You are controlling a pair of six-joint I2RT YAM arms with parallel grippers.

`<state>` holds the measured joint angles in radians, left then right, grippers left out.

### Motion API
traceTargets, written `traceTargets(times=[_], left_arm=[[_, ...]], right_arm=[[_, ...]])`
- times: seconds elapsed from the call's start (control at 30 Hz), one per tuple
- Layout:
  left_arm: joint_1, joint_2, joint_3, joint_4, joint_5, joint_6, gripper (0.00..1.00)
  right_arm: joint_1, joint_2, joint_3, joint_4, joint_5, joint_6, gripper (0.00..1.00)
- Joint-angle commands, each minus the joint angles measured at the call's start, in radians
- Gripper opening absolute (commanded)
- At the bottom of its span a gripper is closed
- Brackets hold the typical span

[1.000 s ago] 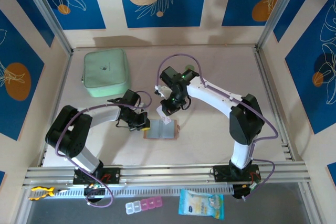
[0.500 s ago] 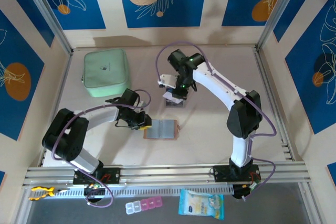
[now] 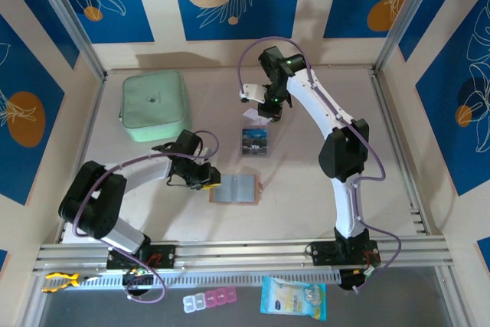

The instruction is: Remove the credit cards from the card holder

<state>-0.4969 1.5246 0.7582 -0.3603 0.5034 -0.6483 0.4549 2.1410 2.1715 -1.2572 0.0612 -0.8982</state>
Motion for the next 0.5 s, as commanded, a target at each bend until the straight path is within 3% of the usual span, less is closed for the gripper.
traceTargets(times=[0.0,0.47], left_arm=[[0.012,-0.03,-0.019,-0.027,-0.011,0.002,0.29],[0.02,-0.066,-0.049,-0.037,-0.019,-0.003,0.3]], right_arm=[[-0.011,0.042,0.044,-0.029,-0.053,-0.048,0.0],[-0.041,0.097,-0.043,0.089,-0.056,-0.074,0.04]])
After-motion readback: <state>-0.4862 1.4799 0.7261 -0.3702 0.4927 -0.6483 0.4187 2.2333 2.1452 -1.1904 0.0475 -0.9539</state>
